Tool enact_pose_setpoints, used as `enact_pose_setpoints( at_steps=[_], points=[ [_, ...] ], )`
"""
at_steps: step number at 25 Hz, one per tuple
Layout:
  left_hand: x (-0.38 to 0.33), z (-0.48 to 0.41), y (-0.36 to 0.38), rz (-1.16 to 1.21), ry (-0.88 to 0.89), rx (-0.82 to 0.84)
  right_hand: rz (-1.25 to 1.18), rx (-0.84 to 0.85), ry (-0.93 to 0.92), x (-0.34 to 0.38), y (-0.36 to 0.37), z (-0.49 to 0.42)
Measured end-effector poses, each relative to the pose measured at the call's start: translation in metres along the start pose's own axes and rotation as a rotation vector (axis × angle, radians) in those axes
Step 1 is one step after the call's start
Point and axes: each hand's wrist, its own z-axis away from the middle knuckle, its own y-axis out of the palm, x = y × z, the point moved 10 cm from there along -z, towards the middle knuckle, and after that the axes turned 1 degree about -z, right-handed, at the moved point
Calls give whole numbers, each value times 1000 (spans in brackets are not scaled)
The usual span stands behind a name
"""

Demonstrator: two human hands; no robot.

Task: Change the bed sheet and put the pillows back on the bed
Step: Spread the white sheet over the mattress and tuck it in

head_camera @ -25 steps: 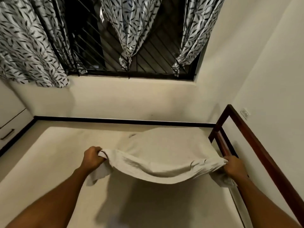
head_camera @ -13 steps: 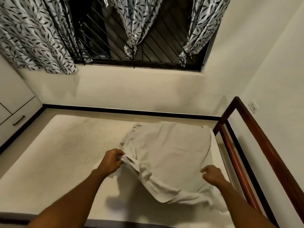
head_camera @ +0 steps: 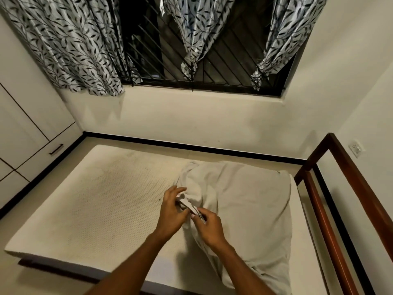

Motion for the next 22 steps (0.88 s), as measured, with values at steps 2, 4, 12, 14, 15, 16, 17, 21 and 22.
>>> enact_pose_setpoints(
  at_steps=[2, 4, 12, 14, 15, 16, 17, 21, 22],
  points=[
    [42, 21, -11, 168, -307, -185, 14, 5, 16, -1, 0, 2],
    [83, 53, -2, 346, -664, -314, -8, 8, 51, -3, 4, 1],
    [120, 67, 61, 1066, -1132, -161, -186, 259, 207, -28, 35, 23],
    [116, 59, 63, 1090, -1118, -171, -250, 255, 306, -36, 35, 25],
    [112, 54, 64, 1132, -1094, -173, -263, 230, 342, -38, 32, 24],
    [106, 51, 67, 1179, -1071, -165, -273, 196, 369, -41, 27, 22],
    [99, 50, 67, 1206, -1064, -167, -288, 155, 387, -44, 22, 20],
    [97, 49, 69, 1285, -1073, -204, -344, -94, 458, -61, -12, 10],
    [98, 48, 70, 1292, -1069, -191, -382, -145, 477, -62, -19, 9]
  ],
)
